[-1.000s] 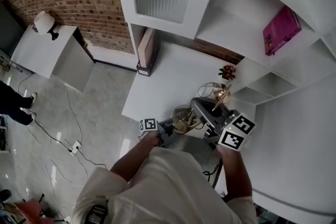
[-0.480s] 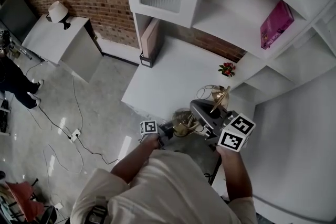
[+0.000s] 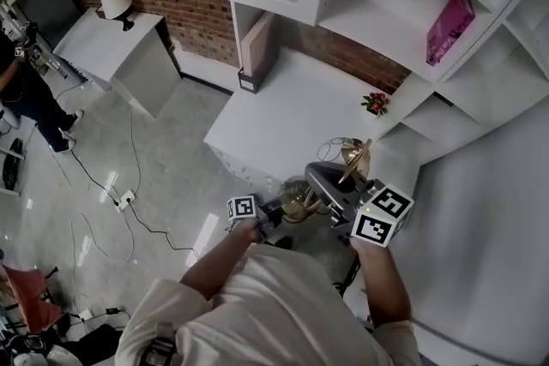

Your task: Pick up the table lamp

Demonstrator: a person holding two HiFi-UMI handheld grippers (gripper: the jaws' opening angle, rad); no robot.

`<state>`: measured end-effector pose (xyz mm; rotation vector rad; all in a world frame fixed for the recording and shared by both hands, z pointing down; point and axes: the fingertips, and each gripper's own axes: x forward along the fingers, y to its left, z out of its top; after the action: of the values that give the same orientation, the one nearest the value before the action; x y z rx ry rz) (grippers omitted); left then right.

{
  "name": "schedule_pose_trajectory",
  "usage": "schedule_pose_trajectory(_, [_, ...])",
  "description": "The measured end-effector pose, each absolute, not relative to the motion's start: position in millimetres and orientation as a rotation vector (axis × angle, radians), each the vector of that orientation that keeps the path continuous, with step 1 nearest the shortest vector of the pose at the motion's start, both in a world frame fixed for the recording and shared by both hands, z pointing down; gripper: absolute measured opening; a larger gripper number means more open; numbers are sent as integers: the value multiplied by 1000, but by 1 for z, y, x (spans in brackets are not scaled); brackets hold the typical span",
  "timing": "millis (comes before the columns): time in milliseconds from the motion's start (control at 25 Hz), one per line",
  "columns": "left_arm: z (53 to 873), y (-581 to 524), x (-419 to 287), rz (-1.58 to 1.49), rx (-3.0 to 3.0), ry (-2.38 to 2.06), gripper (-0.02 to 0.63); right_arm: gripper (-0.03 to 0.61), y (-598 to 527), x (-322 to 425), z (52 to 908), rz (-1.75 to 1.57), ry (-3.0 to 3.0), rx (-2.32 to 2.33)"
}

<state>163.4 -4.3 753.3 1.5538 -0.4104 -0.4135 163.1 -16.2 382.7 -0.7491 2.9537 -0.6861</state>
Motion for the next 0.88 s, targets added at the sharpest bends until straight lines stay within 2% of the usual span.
schedule_pose_trajectory(440, [751,29,156,-421,1552,-448,133,12,20,163,381,-690,2963,-708])
schedule_pose_trajectory(880, [738,9,131,-405,1578,-410,133,12,12,138,367,-625,2947,-722])
